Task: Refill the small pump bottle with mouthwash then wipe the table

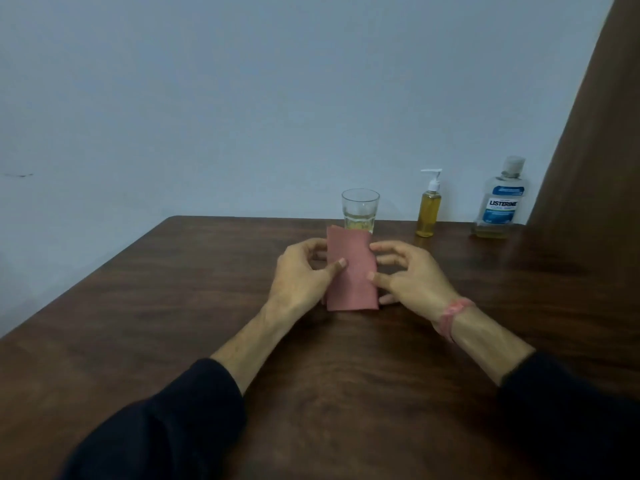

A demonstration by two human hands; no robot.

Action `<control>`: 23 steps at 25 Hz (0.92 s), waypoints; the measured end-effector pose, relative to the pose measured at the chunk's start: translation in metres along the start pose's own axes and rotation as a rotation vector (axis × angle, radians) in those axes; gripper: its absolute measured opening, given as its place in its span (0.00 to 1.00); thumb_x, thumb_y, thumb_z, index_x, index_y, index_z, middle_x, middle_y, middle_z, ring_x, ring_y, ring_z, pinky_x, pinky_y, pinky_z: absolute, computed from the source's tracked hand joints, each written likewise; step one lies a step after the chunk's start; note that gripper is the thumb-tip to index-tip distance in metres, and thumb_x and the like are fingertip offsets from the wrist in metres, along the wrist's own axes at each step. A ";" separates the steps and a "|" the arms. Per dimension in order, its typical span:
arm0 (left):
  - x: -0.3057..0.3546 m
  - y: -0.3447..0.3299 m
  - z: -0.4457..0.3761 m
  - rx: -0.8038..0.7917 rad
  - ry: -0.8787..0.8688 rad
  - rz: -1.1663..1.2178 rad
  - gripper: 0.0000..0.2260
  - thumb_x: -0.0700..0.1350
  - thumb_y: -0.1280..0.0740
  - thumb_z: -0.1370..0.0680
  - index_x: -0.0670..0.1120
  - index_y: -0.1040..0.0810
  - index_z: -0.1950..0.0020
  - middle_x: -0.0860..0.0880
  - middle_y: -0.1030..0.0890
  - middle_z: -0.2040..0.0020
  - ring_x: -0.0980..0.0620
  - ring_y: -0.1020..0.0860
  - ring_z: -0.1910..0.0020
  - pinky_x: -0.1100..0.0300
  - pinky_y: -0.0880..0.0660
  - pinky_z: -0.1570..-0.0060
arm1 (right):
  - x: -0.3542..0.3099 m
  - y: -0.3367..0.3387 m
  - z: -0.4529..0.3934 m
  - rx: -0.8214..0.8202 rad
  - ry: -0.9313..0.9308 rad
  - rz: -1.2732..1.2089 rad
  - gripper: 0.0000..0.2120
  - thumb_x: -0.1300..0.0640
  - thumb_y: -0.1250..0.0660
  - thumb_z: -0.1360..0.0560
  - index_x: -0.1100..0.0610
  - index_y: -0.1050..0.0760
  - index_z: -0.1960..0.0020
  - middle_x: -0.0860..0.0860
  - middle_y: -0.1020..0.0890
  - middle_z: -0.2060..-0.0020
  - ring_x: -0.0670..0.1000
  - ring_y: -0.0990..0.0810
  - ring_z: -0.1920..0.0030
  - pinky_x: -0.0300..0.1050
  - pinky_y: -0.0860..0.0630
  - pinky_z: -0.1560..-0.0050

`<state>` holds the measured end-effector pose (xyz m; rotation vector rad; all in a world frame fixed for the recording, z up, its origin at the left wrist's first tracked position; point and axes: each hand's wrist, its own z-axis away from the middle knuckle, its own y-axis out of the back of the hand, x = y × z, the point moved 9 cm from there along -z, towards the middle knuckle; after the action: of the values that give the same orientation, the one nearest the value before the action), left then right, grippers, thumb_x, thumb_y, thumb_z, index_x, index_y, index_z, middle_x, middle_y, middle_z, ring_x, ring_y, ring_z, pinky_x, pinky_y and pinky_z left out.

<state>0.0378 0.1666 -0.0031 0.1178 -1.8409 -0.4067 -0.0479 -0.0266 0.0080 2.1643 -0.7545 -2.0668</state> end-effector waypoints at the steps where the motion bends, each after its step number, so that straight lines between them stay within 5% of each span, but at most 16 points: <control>1: -0.006 0.012 -0.015 0.048 0.011 -0.020 0.17 0.50 0.18 0.20 0.49 0.13 0.32 0.53 0.09 0.44 0.53 0.10 0.45 0.48 0.12 0.39 | -0.007 -0.010 -0.017 -0.021 0.001 -0.005 0.25 0.68 0.24 0.22 0.53 0.22 0.28 0.50 0.15 0.39 0.53 0.11 0.47 0.46 0.12 0.60; 5: -0.028 0.050 -0.066 0.188 0.056 -0.114 0.22 0.49 0.17 0.21 0.47 0.14 0.28 0.48 0.09 0.40 0.50 0.10 0.42 0.47 0.13 0.37 | -0.026 -0.054 -0.079 0.019 0.000 -0.008 0.19 0.75 0.25 0.24 0.58 0.20 0.39 0.53 0.16 0.46 0.52 0.12 0.55 0.45 0.12 0.64; 7: -0.035 0.059 -0.089 0.242 0.071 -0.150 0.22 0.49 0.17 0.21 0.47 0.14 0.29 0.49 0.09 0.40 0.50 0.10 0.42 0.47 0.13 0.35 | -0.030 -0.070 -0.108 0.094 0.053 0.069 0.16 0.73 0.25 0.25 0.57 0.16 0.42 0.52 0.13 0.48 0.54 0.11 0.54 0.51 0.10 0.54; 10: -0.042 0.056 -0.119 0.262 0.077 -0.218 0.19 0.49 0.17 0.21 0.48 0.14 0.31 0.54 0.09 0.44 0.53 0.10 0.44 0.47 0.14 0.33 | -0.029 -0.098 -0.136 0.026 0.142 0.405 0.16 0.61 0.24 0.22 0.57 0.15 0.35 0.54 0.14 0.37 0.57 0.15 0.36 0.53 0.18 0.32; 16: -0.034 0.047 -0.136 0.273 0.010 -0.509 0.19 0.53 0.23 0.17 0.52 0.17 0.27 0.52 0.10 0.36 0.48 0.12 0.35 0.48 0.17 0.33 | -0.023 -0.130 -0.150 -0.080 0.261 0.844 0.18 0.55 0.38 0.13 0.62 0.20 0.29 0.58 0.30 0.20 0.63 0.28 0.26 0.56 0.30 0.23; 19: -0.030 0.043 -0.125 0.272 0.017 -0.602 0.28 0.59 0.31 0.12 0.44 0.25 0.18 0.43 0.17 0.25 0.40 0.20 0.24 0.45 0.22 0.30 | -0.022 -0.131 -0.137 -0.097 0.239 0.829 0.22 0.54 0.43 0.11 0.60 0.30 0.20 0.56 0.42 0.13 0.64 0.31 0.22 0.59 0.34 0.22; 23: -0.020 0.036 -0.082 0.184 -0.033 -0.619 0.35 0.60 0.33 0.13 0.43 0.35 0.11 0.41 0.27 0.15 0.37 0.29 0.17 0.42 0.28 0.20 | -0.026 -0.097 -0.096 -0.060 0.243 0.626 0.25 0.50 0.42 0.10 0.57 0.36 0.15 0.56 0.37 0.15 0.61 0.36 0.16 0.55 0.38 0.18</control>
<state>0.1253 0.1883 0.0115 0.8238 -1.8461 -0.6648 0.0736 0.0407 0.0060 1.7833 -1.1331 -1.4650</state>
